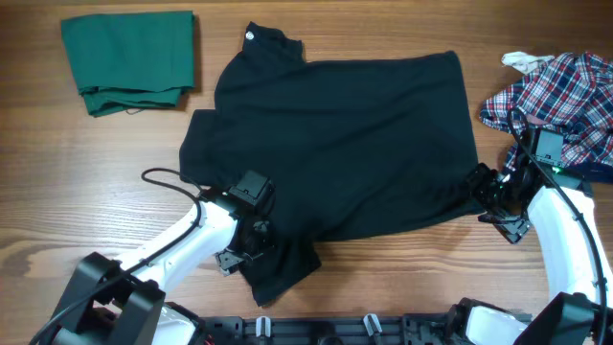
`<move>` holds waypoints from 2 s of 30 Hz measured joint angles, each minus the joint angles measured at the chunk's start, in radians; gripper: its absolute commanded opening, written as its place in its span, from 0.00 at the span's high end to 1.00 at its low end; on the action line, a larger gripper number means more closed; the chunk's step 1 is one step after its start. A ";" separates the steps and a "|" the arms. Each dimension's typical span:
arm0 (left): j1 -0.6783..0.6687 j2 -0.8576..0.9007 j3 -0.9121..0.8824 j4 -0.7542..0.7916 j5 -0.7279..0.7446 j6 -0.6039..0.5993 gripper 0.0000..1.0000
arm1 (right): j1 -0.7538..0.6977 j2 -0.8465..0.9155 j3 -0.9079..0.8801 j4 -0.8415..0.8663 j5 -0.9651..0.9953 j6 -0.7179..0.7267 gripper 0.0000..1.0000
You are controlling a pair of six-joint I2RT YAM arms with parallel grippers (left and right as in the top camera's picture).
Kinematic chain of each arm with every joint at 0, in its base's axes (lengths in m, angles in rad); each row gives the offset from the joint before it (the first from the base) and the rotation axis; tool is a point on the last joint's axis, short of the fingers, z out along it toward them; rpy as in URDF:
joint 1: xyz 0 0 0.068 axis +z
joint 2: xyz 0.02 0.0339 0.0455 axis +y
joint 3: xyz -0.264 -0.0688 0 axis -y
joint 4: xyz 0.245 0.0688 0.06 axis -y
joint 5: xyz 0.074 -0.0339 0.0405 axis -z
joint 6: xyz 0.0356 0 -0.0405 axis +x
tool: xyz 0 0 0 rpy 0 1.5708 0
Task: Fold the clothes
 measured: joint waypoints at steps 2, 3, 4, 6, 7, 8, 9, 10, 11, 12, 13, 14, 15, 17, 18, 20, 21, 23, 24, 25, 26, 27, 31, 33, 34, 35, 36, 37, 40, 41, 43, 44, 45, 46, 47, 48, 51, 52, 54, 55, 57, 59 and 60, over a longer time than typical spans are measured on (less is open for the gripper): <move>0.000 0.000 0.000 0.004 0.000 -0.004 0.54 | 0.000 0.000 0.000 -0.008 0.000 0.000 0.00; 0.000 0.000 0.000 0.008 0.000 0.000 0.65 | 0.000 0.000 0.000 -0.013 0.000 0.000 0.00; 0.000 0.000 0.000 0.011 0.000 -0.006 0.73 | 0.000 0.000 0.000 -0.015 0.000 0.000 0.00; 0.000 0.000 0.000 0.019 0.002 -0.008 0.86 | 0.000 0.000 0.000 -0.026 -0.003 0.000 0.00; 0.000 0.000 0.000 0.023 0.007 -0.007 0.91 | 0.000 0.000 0.000 -0.026 -0.003 0.000 0.00; 0.000 0.000 0.000 0.032 0.011 -0.002 0.96 | 0.000 0.000 -0.003 -0.026 -0.004 0.005 0.00; 0.000 0.000 0.000 0.038 0.016 -0.005 0.96 | 0.000 0.000 -0.012 -0.022 -0.004 0.018 0.00; 0.000 0.000 -0.001 0.041 0.019 -0.004 0.96 | 0.000 -0.001 -0.024 -0.010 -0.004 0.029 0.00; 0.000 0.000 -0.001 0.042 0.021 -0.005 0.96 | 0.000 -0.001 -0.036 0.002 -0.004 0.039 0.00; 0.000 0.001 -0.001 0.042 0.023 -0.005 0.96 | 0.000 -0.002 -0.061 0.028 -0.005 0.050 0.01; 0.000 0.002 -0.001 0.042 0.024 -0.005 0.96 | 0.000 -0.003 -0.084 0.051 -0.007 0.056 0.03; 0.002 0.003 -0.001 0.042 0.026 -0.005 0.96 | 0.000 -0.003 -0.114 0.073 -0.007 0.064 0.05; 0.002 0.004 -0.001 0.042 0.027 -0.005 0.96 | 0.000 -0.003 -0.144 0.094 -0.007 0.069 0.09; 0.003 0.005 -0.001 0.042 0.028 -0.005 0.96 | 0.000 -0.003 -0.185 0.123 -0.019 0.080 0.17; 0.003 0.005 -0.001 0.042 0.031 -0.005 0.96 | 0.000 -0.003 -0.193 0.134 -0.030 0.082 0.21; 0.003 0.005 -0.001 0.042 0.031 -0.005 0.96 | 0.000 -0.003 -0.194 0.150 -0.042 0.091 0.28; 0.003 0.005 -0.001 0.042 0.031 -0.005 0.96 | 0.000 -0.003 -0.194 0.152 -0.045 0.092 0.34; 0.003 0.005 0.000 0.042 0.031 -0.005 0.96 | 0.000 -0.003 -0.194 0.152 -0.044 0.093 0.46; 0.003 0.005 -0.001 0.042 0.031 -0.005 0.96 | 0.000 -0.003 -0.194 0.156 -0.044 0.093 0.52; 0.003 0.005 0.000 0.042 0.031 -0.005 0.96 | 0.000 -0.003 -0.194 0.160 -0.043 0.095 0.54; 0.003 0.005 -0.001 0.042 0.031 -0.005 0.96 | 0.000 -0.003 -0.194 0.166 -0.042 0.098 0.59; 0.003 0.005 0.000 0.042 0.031 -0.005 0.96 | 0.000 -0.003 -0.194 0.178 -0.041 0.095 0.60; 0.003 0.005 0.000 0.042 0.031 -0.005 0.96 | 0.000 -0.003 -0.194 0.216 -0.040 0.097 0.59; 0.003 0.005 0.000 0.042 0.031 -0.005 0.96 | 0.000 -0.002 -0.194 0.230 -0.040 0.098 0.55; 0.003 0.005 0.000 0.042 0.031 -0.005 0.96 | 0.000 -0.002 -0.194 0.236 -0.040 0.100 0.53; 0.003 0.005 0.000 0.042 0.031 -0.005 0.96 | 0.000 0.002 -0.194 0.249 -0.040 0.105 0.53; 0.003 0.005 0.000 0.042 0.031 -0.005 0.96 | 0.000 0.007 -0.194 0.257 -0.042 0.105 0.52; 0.003 0.005 0.000 0.042 0.031 -0.005 0.96 | 0.000 0.015 -0.194 0.266 -0.043 0.106 0.52; 0.003 0.005 0.000 0.042 0.031 -0.005 0.96 | 0.000 0.069 -0.194 0.283 -0.045 0.129 0.52; 0.003 0.005 0.000 0.042 0.031 -0.005 0.96 | 0.000 0.082 -0.191 0.285 -0.047 0.136 0.52; 0.003 0.005 0.000 0.042 0.031 -0.005 0.96 | 0.000 0.095 -0.182 0.289 -0.048 0.146 0.52; 0.003 0.005 0.000 0.042 0.031 -0.005 0.96 | 0.000 0.103 -0.176 0.286 -0.048 0.150 0.51; 0.003 0.005 0.000 0.042 0.031 -0.005 0.96 | 0.000 0.109 -0.173 0.287 -0.048 0.151 0.51; 0.003 0.005 0.000 0.041 0.031 -0.005 0.96 | 0.000 0.116 -0.168 0.288 -0.048 0.154 0.51; 0.003 0.005 0.000 0.041 0.031 -0.005 0.96 | 0.000 0.120 -0.164 0.287 -0.049 0.156 0.53; 0.003 0.005 0.000 0.041 0.031 -0.005 0.96 | 0.000 0.123 -0.163 0.289 -0.048 0.158 0.57; 0.003 0.005 0.000 0.041 0.031 -0.005 0.96 | 0.000 0.135 -0.155 0.312 -0.048 0.164 0.71; 0.003 0.006 0.000 0.041 0.031 -0.005 0.96 | -0.001 0.138 -0.154 0.316 -0.048 0.168 0.72; 0.003 0.006 0.000 0.041 0.031 -0.005 0.96 | -0.002 0.140 -0.154 0.323 -0.046 0.169 0.71; 0.003 0.006 0.000 0.041 0.031 -0.005 0.96 | -0.002 0.140 -0.154 0.324 -0.043 0.169 0.71; 0.003 0.006 0.000 0.041 0.031 -0.005 0.96 | -0.002 0.140 -0.154 0.323 -0.040 0.169 0.70; 0.003 0.006 0.000 0.041 0.031 -0.005 0.96 | 0.000 0.140 -0.154 0.322 -0.037 0.169 0.70; 0.003 0.006 0.000 0.041 0.031 -0.005 0.96 | 0.005 0.140 -0.154 0.321 -0.030 0.169 0.70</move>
